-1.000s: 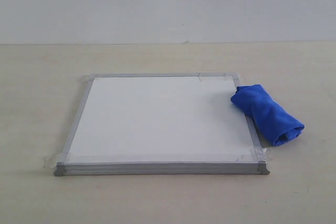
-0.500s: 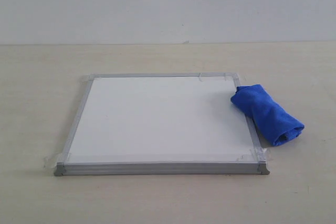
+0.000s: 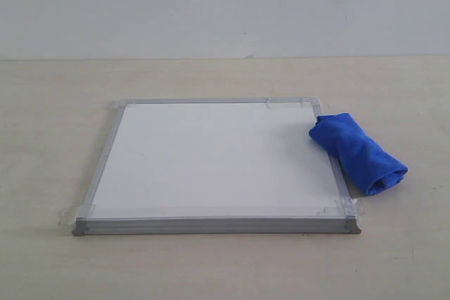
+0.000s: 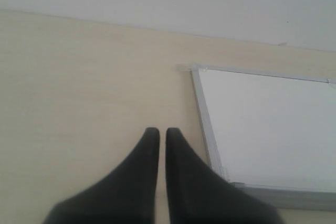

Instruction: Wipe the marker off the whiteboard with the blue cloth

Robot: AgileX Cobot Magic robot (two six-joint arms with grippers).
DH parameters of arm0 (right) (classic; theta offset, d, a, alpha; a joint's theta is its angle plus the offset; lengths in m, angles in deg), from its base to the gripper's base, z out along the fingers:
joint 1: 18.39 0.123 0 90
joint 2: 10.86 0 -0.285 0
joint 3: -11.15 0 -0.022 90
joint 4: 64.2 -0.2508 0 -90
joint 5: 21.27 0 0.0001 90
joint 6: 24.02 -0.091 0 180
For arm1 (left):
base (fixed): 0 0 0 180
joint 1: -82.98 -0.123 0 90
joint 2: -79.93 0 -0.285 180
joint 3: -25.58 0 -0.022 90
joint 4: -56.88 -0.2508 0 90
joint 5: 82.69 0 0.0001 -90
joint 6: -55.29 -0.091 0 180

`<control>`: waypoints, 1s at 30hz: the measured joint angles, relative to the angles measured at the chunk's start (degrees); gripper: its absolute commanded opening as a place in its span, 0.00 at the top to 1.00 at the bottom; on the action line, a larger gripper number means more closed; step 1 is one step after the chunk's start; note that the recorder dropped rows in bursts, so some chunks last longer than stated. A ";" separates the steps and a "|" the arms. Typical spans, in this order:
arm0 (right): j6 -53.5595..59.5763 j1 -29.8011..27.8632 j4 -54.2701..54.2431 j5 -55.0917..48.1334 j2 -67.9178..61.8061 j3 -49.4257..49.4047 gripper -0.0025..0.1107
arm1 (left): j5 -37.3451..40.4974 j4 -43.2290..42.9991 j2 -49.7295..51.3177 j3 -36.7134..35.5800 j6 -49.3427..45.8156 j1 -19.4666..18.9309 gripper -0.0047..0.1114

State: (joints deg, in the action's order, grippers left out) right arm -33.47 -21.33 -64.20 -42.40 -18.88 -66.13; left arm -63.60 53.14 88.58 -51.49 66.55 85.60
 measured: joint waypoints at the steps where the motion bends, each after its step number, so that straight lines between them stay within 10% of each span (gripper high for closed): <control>1: 0.00 0.00 0.00 0.00 0.00 0.00 0.98 | 0.00 -0.11 0.00 0.00 0.00 0.00 0.92; 30: 0.00 0.00 0.00 0.00 0.00 0.00 0.98 | 0.00 -0.11 -0.67 0.00 0.00 -0.11 0.92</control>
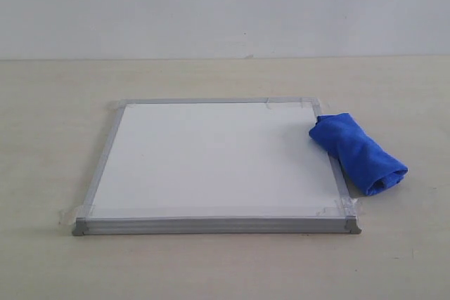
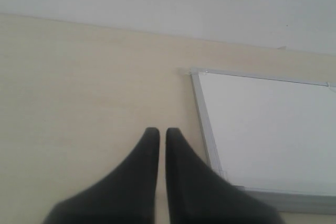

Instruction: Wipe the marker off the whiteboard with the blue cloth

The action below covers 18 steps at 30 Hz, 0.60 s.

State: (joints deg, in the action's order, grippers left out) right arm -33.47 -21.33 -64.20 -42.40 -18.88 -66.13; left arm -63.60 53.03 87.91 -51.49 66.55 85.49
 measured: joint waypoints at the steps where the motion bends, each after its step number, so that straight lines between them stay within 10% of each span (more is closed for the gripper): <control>1: 0.00 0.00 0.00 0.00 0.00 0.00 0.98 | 0.00 0.00 0.00 0.00 0.00 0.00 0.92; 18: -9.64 0.00 -3.37 27.07 0.00 0.00 0.98 | 0.00 0.00 0.00 0.00 0.00 0.00 0.92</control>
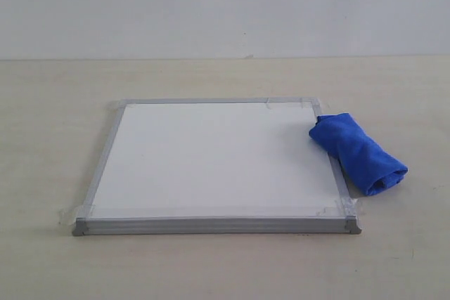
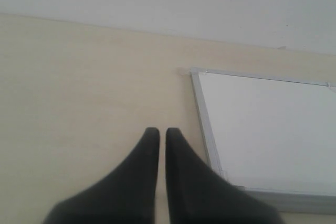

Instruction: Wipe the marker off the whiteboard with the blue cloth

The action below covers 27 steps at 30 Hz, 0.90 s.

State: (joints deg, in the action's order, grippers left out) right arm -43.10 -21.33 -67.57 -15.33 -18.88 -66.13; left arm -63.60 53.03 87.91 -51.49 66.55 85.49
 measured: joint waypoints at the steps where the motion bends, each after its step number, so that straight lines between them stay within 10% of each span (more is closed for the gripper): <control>1: -0.92 0.00 -0.13 1.78 0.00 0.00 0.98 | 0.00 0.00 0.00 0.00 0.00 0.00 0.92; 12: -7.89 0.00 0.75 3.82 -6.66 12.35 0.98 | 0.00 0.00 0.00 0.00 0.00 0.00 0.92; 27: 18.54 11.96 2.97 -18.72 -73.75 48.60 0.98 | 0.00 0.00 0.00 0.00 0.00 0.00 0.92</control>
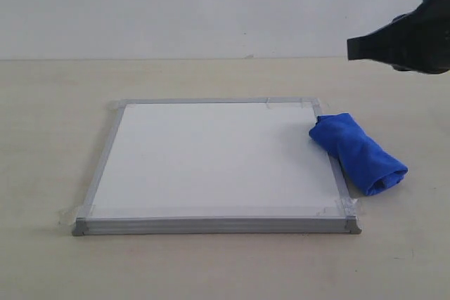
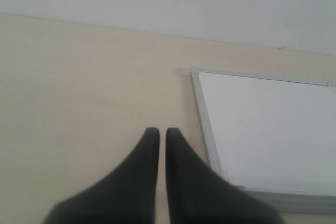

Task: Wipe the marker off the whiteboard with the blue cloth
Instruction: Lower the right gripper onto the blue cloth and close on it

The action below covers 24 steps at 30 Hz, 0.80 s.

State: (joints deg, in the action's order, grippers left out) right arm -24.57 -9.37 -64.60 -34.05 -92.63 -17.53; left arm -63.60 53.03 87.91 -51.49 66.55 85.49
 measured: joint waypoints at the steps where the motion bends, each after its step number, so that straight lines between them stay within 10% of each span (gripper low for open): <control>1: 0.54 0.00 0.00 -1.11 -1.80 0.85 0.98 | 0.00 0.00 0.00 0.00 0.00 0.00 0.92; 7: 3.98 -1.00 0.40 -13.48 -10.22 9.54 0.92 | 0.00 0.00 0.00 0.00 0.00 0.00 0.92; 15: 11.91 -3.52 0.40 -28.62 -18.01 17.45 0.20 | 0.00 0.00 0.00 0.00 0.00 0.00 0.92; 24: 17.28 -3.52 0.71 -25.98 -24.96 17.17 0.25 | 0.00 0.00 0.00 0.00 0.00 0.00 0.92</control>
State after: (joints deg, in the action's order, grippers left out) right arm -7.28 -12.89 -63.89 -60.03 -117.59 -0.36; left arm -63.60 53.03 87.91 -51.49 66.55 85.49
